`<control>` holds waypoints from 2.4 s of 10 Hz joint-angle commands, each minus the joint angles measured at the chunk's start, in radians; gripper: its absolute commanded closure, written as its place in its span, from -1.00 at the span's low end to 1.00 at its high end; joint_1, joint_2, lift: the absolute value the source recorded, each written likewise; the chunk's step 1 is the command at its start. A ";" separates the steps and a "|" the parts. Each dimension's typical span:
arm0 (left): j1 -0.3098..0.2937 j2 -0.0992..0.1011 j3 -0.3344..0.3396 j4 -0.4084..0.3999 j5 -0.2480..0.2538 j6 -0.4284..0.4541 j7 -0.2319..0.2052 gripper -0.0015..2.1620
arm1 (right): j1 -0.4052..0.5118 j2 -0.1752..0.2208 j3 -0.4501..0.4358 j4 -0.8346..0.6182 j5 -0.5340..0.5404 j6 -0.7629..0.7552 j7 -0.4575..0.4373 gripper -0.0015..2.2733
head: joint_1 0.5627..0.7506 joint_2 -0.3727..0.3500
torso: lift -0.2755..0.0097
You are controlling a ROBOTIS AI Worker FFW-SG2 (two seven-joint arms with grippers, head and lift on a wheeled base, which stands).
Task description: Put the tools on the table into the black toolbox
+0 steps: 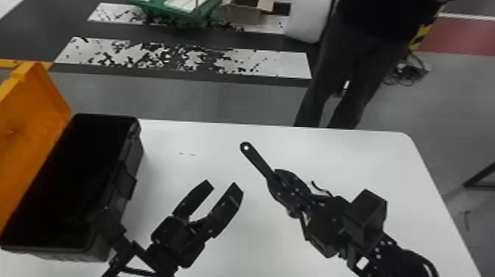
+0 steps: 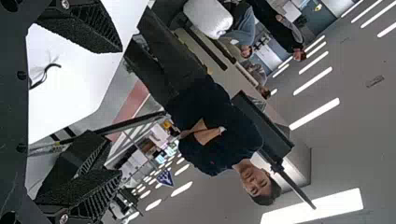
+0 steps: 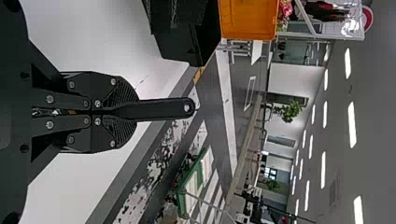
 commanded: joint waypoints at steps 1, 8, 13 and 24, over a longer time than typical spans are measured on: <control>-0.014 0.000 -0.022 -0.003 0.000 0.005 0.010 -0.93 | 0.003 -0.002 0.018 0.002 0.004 0.000 0.000 0.99 | 0.41 -0.18 | 0.66; -0.076 -0.001 -0.088 -0.003 0.005 0.030 0.059 -0.92 | 0.003 -0.008 0.084 0.013 0.035 0.000 -0.002 0.99 | 0.41 -0.19 | 0.66; -0.092 -0.003 -0.082 -0.001 0.011 0.030 0.058 -0.78 | 0.003 -0.014 0.110 0.016 0.047 0.009 -0.002 0.99 | 0.41 -0.15 | 0.66; -0.106 -0.003 -0.062 0.013 0.000 0.094 -0.022 0.96 | 0.029 -0.028 0.100 -0.041 -0.030 0.159 0.016 0.42 | 0.41 -0.18 | 0.66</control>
